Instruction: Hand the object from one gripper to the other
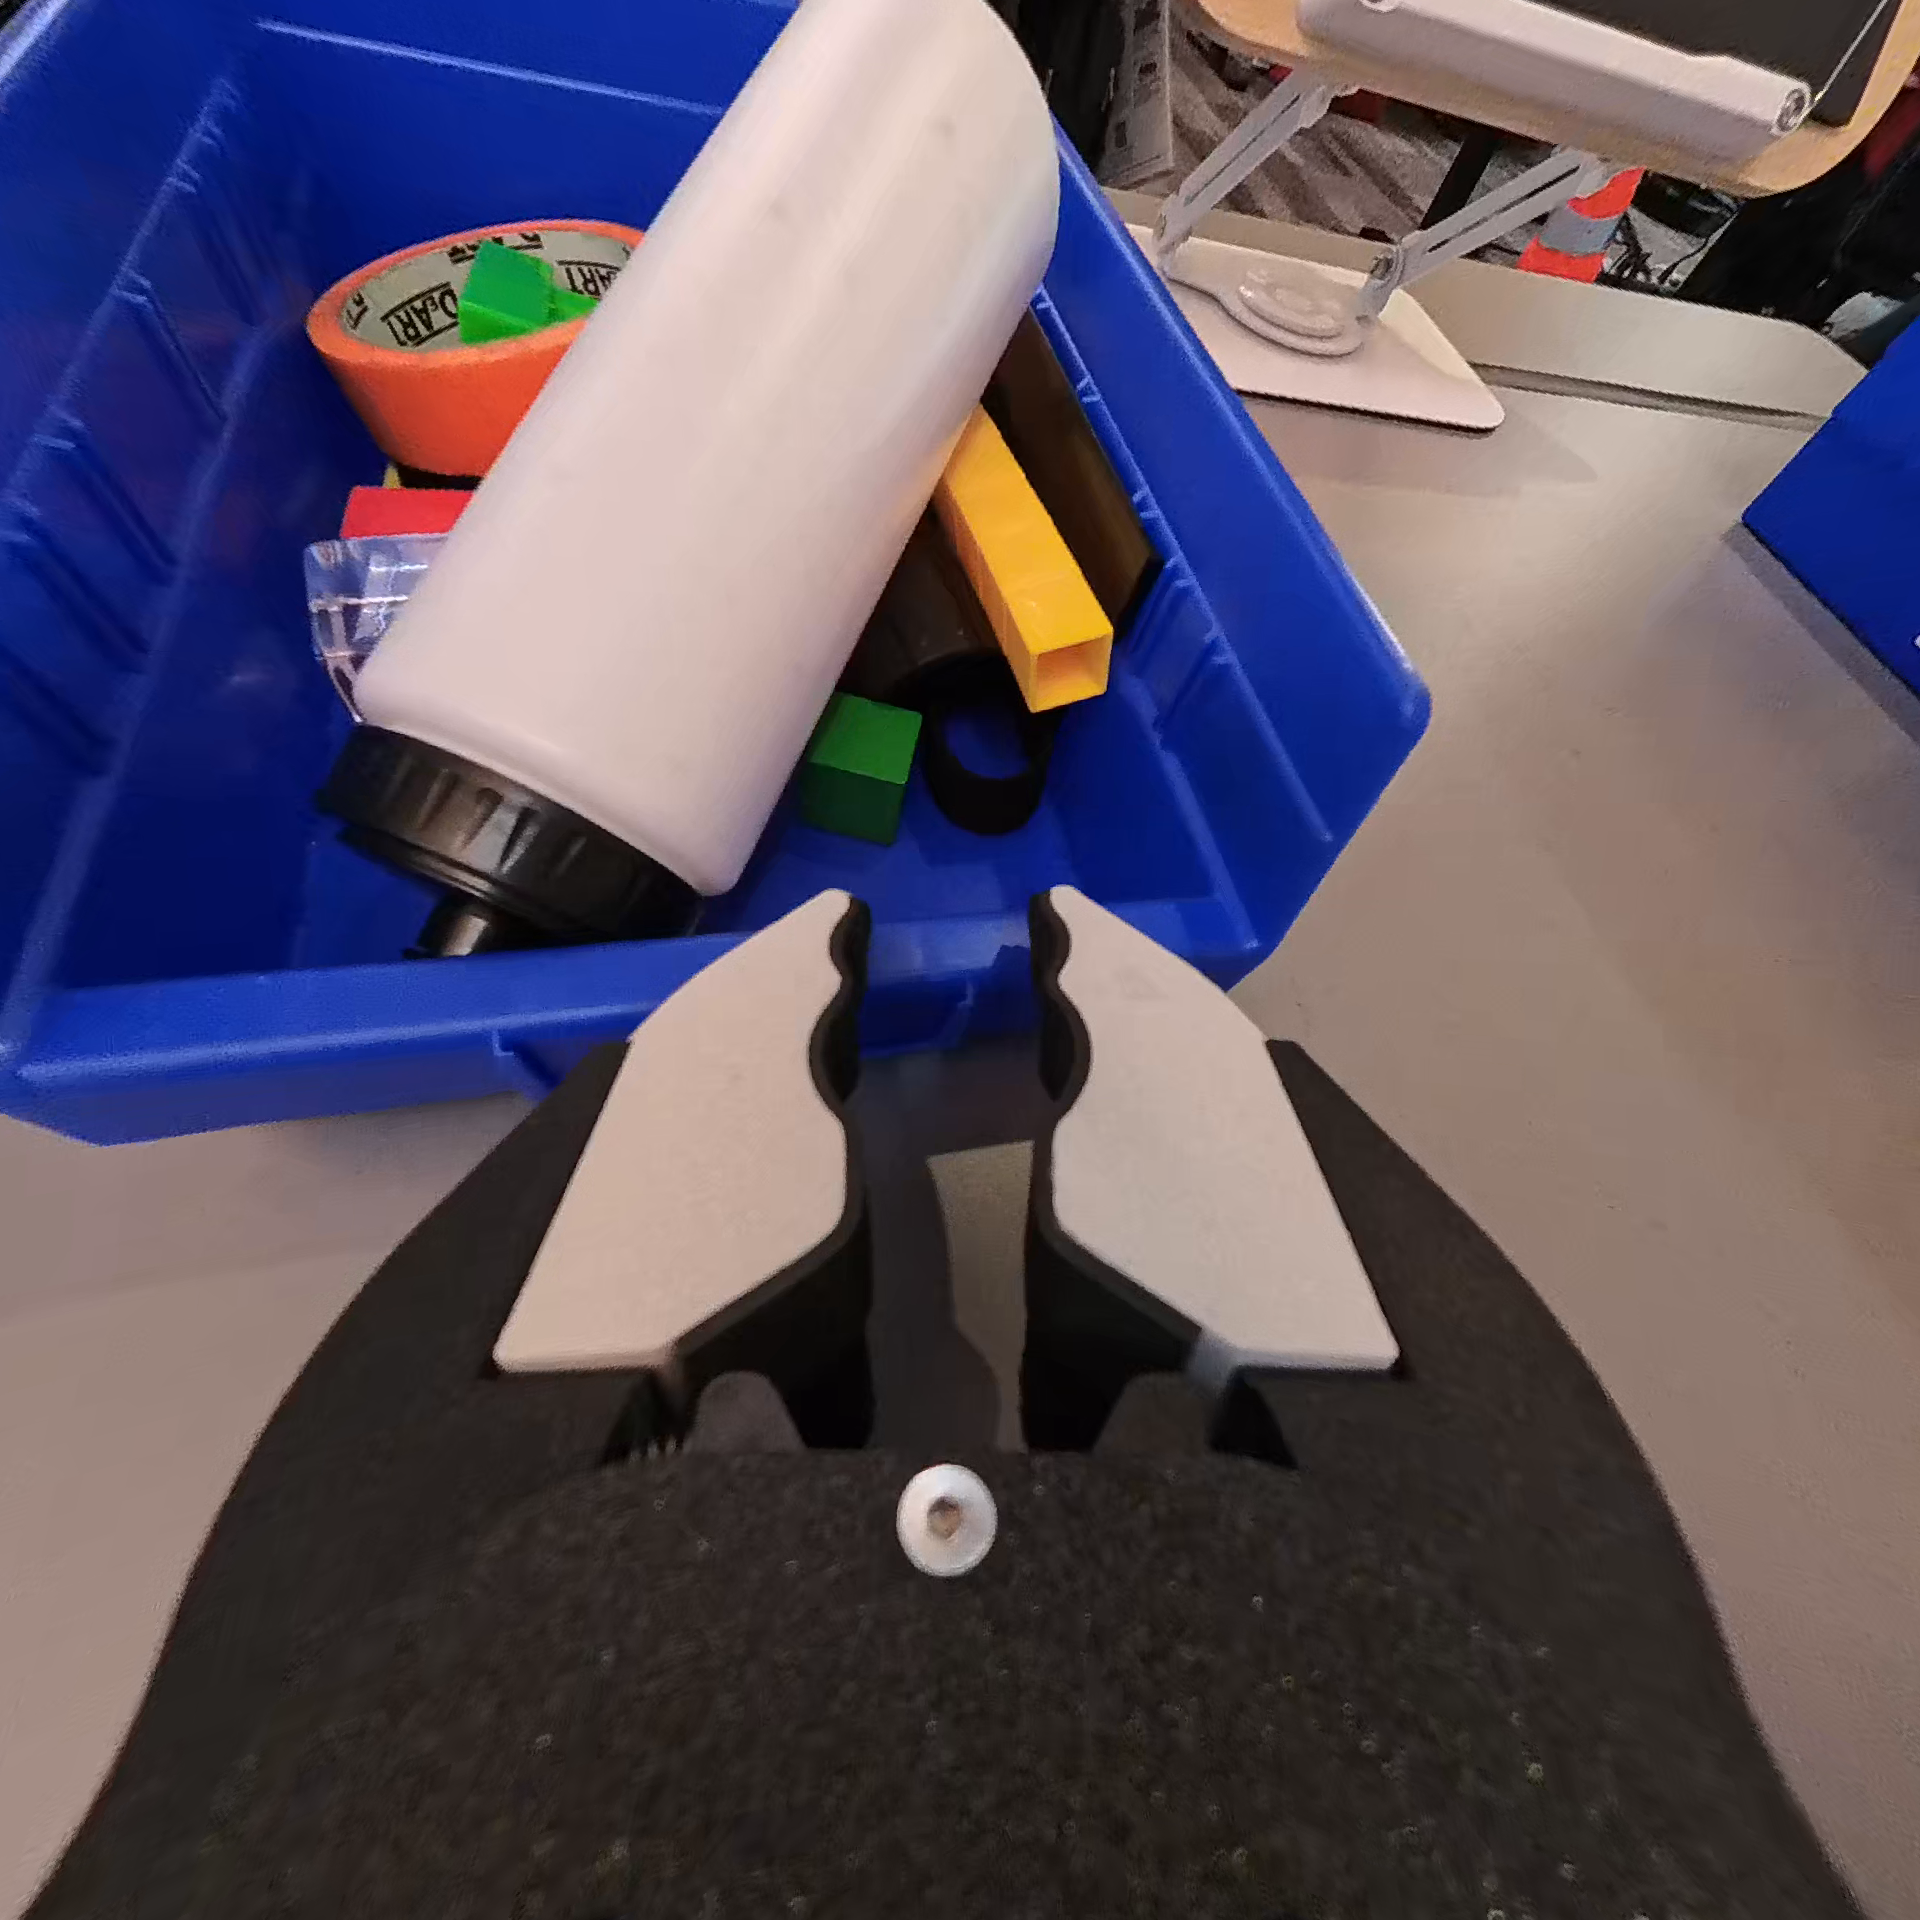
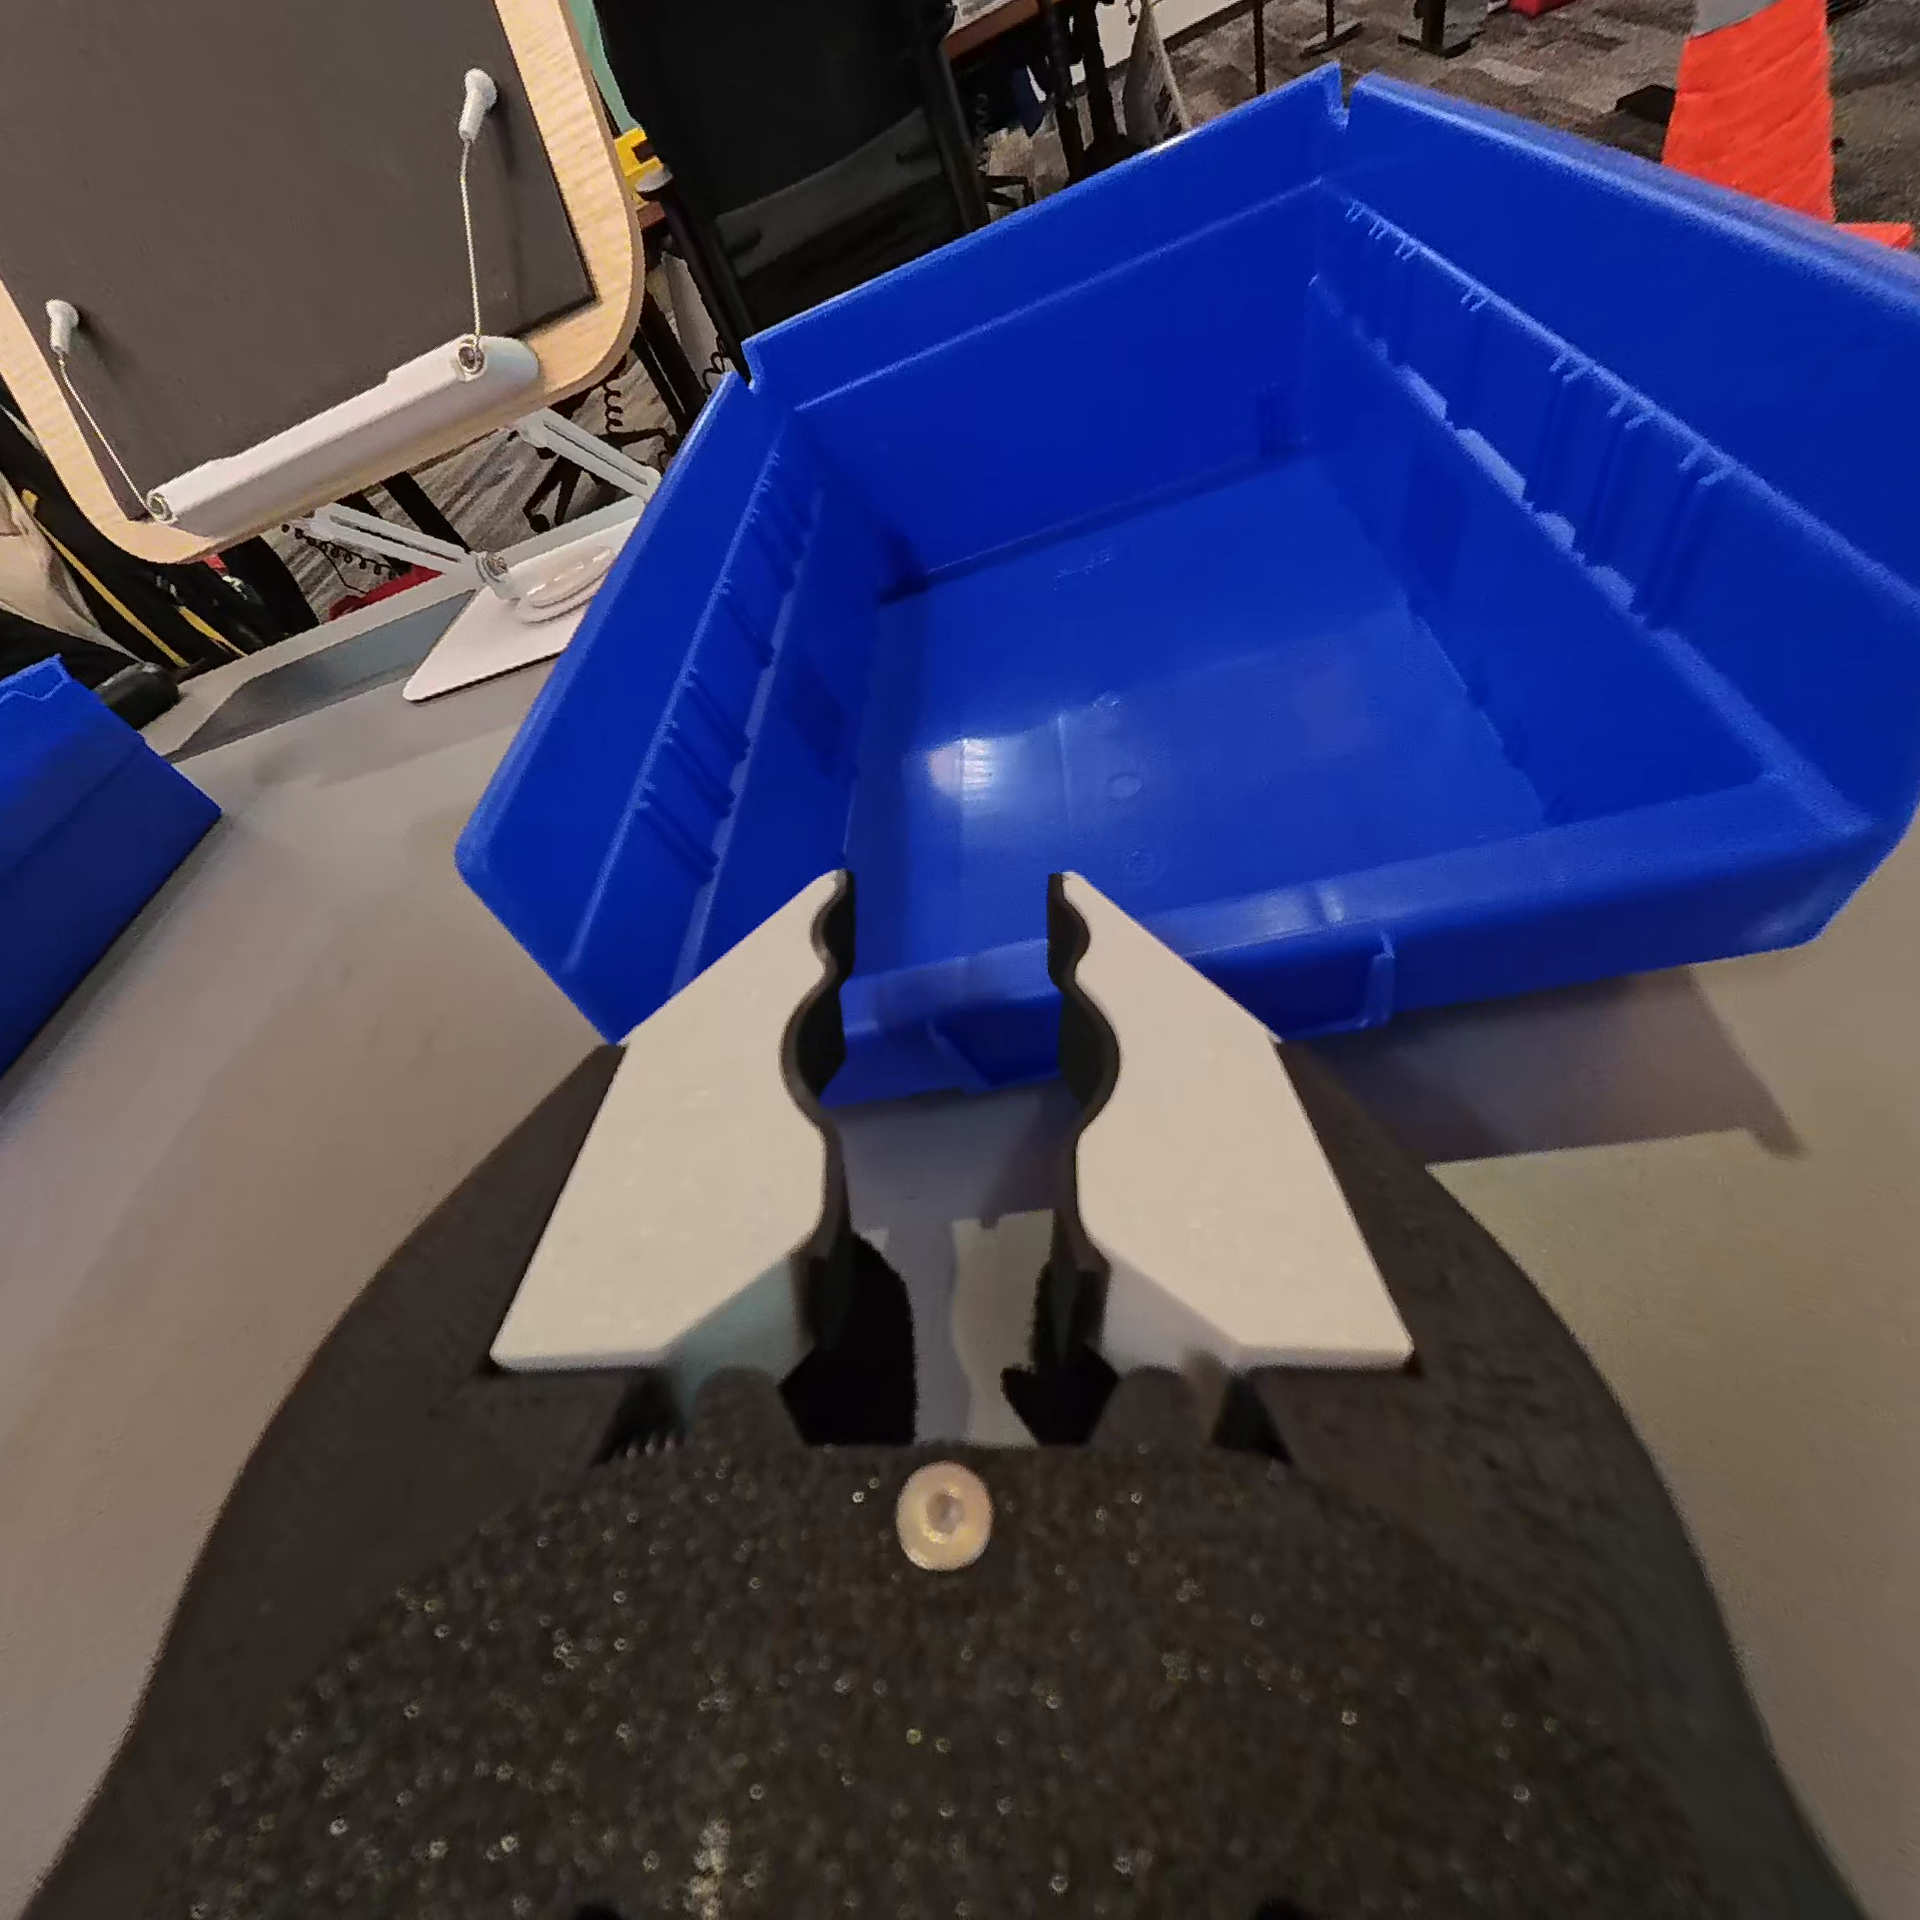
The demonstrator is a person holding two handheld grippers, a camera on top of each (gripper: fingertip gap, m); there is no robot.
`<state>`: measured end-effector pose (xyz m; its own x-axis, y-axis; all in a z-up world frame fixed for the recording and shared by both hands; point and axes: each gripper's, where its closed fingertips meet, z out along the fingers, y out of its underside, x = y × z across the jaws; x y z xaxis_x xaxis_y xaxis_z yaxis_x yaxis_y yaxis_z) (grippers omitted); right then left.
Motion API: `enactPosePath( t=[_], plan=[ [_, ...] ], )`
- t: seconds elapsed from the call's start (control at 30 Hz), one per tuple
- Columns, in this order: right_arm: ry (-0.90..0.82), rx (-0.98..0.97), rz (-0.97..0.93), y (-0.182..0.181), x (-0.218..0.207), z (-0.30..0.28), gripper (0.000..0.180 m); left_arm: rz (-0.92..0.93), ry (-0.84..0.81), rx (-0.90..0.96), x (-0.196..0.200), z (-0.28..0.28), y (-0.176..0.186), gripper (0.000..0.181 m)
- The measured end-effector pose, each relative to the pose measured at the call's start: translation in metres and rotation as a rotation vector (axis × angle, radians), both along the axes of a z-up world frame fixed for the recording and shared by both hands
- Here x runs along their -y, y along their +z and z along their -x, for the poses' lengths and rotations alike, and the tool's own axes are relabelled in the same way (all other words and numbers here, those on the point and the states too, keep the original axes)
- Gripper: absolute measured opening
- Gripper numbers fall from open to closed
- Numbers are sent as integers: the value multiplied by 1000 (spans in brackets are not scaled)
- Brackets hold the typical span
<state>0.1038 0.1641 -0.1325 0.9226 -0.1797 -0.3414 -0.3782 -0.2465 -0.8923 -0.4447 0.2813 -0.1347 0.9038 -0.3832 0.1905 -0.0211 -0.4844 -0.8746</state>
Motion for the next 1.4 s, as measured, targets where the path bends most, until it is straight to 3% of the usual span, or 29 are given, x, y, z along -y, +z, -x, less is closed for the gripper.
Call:
enactPosePath(
  t=[1.4],
  plan=[
    [14, -31, -11, 0, 0, 5, 31, -7, 3, 32, 0, 0, 0, 21]
  ],
)
